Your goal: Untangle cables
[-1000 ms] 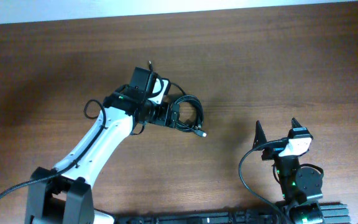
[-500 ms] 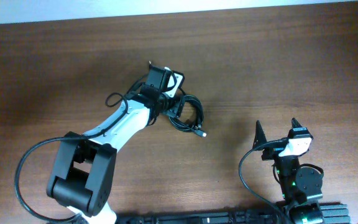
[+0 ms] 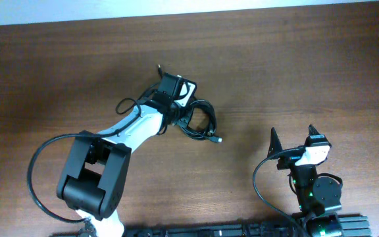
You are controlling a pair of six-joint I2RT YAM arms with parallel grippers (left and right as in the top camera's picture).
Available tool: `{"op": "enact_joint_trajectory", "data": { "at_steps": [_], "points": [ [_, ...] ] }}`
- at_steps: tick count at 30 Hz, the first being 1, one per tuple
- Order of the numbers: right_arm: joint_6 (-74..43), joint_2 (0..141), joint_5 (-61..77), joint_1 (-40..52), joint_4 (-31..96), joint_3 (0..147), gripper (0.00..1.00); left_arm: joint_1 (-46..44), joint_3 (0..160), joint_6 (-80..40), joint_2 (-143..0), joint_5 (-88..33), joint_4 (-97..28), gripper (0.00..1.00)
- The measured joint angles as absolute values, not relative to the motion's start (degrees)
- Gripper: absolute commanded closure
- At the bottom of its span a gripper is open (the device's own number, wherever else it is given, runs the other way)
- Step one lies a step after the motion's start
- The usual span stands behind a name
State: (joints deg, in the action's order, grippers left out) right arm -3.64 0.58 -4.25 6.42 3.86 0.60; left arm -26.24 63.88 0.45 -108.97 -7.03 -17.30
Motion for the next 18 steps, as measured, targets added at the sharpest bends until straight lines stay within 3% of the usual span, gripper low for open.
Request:
{"op": "enact_joint_trajectory", "data": {
  "at_steps": [8, 18],
  "points": [
    [-3.6, 0.6, -4.3, 6.4, 3.9, 0.6, 0.02, -26.2, 64.0, -0.7, -93.8, -11.1, -27.9, 1.00],
    [-3.7, 0.6, -3.0, 6.4, 3.7, 0.6, 0.02, -26.2, 64.0, -5.5, -93.2, -13.6, -27.4, 1.00]
  ]
}}
